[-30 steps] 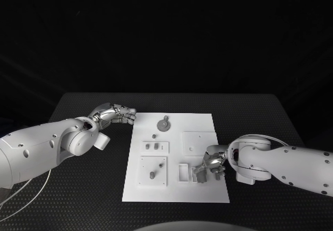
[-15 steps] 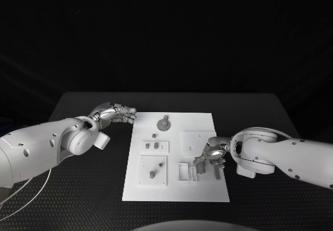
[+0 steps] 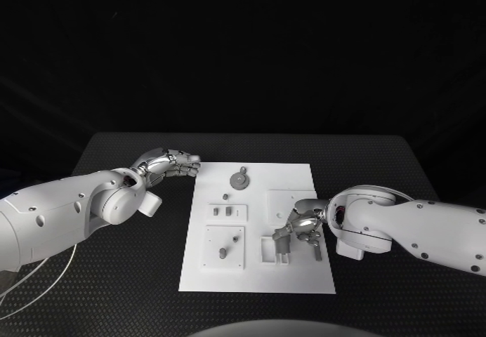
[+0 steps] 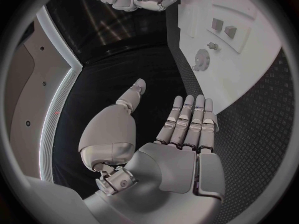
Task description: Assemble the parts on the task board
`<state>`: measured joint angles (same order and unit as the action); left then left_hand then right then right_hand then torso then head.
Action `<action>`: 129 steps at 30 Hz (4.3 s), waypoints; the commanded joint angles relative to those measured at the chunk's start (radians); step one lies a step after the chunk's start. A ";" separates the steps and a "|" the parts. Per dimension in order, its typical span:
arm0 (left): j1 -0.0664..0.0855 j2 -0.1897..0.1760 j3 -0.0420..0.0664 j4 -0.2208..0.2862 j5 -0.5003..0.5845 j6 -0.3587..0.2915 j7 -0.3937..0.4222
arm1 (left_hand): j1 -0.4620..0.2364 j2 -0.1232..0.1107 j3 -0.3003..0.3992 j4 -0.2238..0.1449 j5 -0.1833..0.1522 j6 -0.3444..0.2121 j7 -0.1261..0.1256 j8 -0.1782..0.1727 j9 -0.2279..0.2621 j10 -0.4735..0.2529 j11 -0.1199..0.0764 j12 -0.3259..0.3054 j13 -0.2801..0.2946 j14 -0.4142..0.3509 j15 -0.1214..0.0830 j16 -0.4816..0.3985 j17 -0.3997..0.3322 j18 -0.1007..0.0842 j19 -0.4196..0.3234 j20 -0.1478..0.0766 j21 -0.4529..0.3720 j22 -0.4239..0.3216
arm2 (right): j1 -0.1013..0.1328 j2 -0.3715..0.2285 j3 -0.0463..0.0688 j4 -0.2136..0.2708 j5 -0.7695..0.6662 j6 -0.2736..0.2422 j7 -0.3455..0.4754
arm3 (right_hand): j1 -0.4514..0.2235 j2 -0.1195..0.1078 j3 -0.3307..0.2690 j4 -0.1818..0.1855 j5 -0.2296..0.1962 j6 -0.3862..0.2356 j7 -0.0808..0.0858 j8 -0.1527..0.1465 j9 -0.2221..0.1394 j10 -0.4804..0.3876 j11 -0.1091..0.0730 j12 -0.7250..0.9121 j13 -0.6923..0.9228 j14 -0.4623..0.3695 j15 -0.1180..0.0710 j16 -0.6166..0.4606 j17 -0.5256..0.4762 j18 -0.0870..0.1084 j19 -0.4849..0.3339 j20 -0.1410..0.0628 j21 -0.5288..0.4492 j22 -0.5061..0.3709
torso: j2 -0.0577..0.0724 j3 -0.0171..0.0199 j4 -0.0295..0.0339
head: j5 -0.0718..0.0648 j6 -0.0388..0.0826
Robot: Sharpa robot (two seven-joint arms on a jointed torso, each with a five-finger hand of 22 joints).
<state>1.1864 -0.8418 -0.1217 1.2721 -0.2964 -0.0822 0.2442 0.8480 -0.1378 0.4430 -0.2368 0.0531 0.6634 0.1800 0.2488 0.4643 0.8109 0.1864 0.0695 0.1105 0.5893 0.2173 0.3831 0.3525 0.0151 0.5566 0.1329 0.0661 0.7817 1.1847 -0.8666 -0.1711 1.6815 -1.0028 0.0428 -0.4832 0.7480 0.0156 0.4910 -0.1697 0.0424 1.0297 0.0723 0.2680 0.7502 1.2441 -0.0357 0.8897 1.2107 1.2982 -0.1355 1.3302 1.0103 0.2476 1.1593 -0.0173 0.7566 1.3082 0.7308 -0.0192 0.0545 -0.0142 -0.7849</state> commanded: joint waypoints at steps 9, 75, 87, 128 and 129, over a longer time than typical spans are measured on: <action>0.001 0.004 0.001 0.005 0.017 -0.023 0.012 | 0.021 -0.103 0.077 0.136 0.000 -0.112 0.016 -0.013 0.028 -0.116 0.005 -0.003 -0.042 -0.090 -0.004 -0.025 0.008 -0.015 -0.062 0.021 0.000 -0.007 | -0.014 0.054 -0.008 -0.033 0.042 0.023 0.008 | -0.001 0.009 0.125 -0.116 0.006 0.006 0.002 -0.004 0.002 0.007 -0.001 -0.007 -0.001 -0.002 -0.006 0.003 -0.002 0.014 0.000 0.004 0.002 0.017 | 0.000 0.0008 0.0008 | 0.000 -0.002; 0.001 -0.001 0.001 0.005 0.018 -0.008 0.004 | 0.022 -0.086 0.052 0.164 0.000 -0.154 0.058 0.001 0.059 -0.123 0.044 0.000 -0.039 -0.096 0.032 -0.009 0.031 -0.015 -0.079 0.024 0.006 0.006 | -0.039 0.086 -0.010 -0.056 0.042 -0.028 0.016 | -0.056 -0.027 0.140 -0.078 0.006 0.004 0.005 -0.015 0.002 0.000 0.001 -0.015 -0.003 -0.011 -0.003 -0.001 -0.009 0.014 -0.004 0.005 -0.006 0.016 | 0.000 0.0005 -0.0004 | 0.015 -0.014; 0.001 -0.002 0.001 0.005 0.018 -0.004 0.002 | 0.023 -0.086 0.052 0.164 0.000 -0.154 0.059 0.001 0.059 -0.123 0.045 0.000 -0.039 -0.096 0.032 -0.009 0.031 -0.015 -0.079 0.024 0.006 0.006 | -0.040 0.083 -0.010 -0.052 0.045 -0.056 0.027 | -0.056 -0.027 0.140 -0.078 0.006 0.004 0.005 -0.015 0.002 0.000 0.001 -0.015 -0.003 -0.011 -0.003 -0.001 -0.009 0.014 -0.004 0.005 -0.006 0.016 | 0.000 0.0013 -0.0006 | 0.017 -0.014; 0.001 -0.002 0.001 0.002 0.018 0.005 -0.005 | 0.023 -0.081 0.048 0.164 0.000 -0.154 0.059 0.003 0.061 -0.123 0.045 0.000 -0.039 -0.096 0.033 -0.008 0.032 -0.015 -0.081 0.025 0.006 0.007 | -0.040 0.085 -0.010 -0.054 0.054 0.024 0.022 | -0.122 -0.049 0.119 -0.037 0.006 0.008 0.004 -0.016 0.002 0.002 0.001 -0.015 -0.004 -0.009 -0.003 0.000 -0.011 0.014 -0.002 0.007 -0.007 0.014 | 0.000 0.0009 -0.0012 | 0.022 -0.024; 0.001 -0.002 0.001 0.002 0.018 0.005 -0.005 | 0.023 -0.081 0.048 0.164 0.000 -0.154 0.059 0.004 0.061 -0.123 0.045 0.000 -0.039 -0.096 0.034 -0.008 0.032 -0.015 -0.081 0.025 0.006 0.007 | -0.040 0.085 -0.010 -0.053 0.054 0.025 0.022 | -0.122 -0.049 0.119 -0.037 0.006 0.008 0.004 -0.016 0.002 0.002 0.001 -0.015 -0.004 -0.009 -0.003 0.000 -0.011 0.014 -0.002 0.007 -0.007 0.014 | 0.000 0.0010 -0.0014 | 0.023 -0.023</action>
<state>1.1863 -0.8445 -0.1217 1.2726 -0.2837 -0.0921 0.2340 0.8737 -0.2287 0.4955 -0.0731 0.0531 0.5180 0.1623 0.2468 0.5238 0.6897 0.2232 0.0667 0.0700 0.4934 0.2465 0.3710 0.3830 0.0152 0.4825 0.1572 0.0662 0.7869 1.1476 -0.7872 -0.1804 1.6222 -0.9605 0.0345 -0.4819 0.6321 -0.0343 0.6098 -0.2106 0.0465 1.0344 0.0771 0.2564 0.7526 1.2478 -0.0319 0.8790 1.2085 1.2868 -0.1314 1.3301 1.0012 0.2469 1.1576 -0.0119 0.7530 1.3081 0.7305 -0.0185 0.0536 0.0077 -0.8079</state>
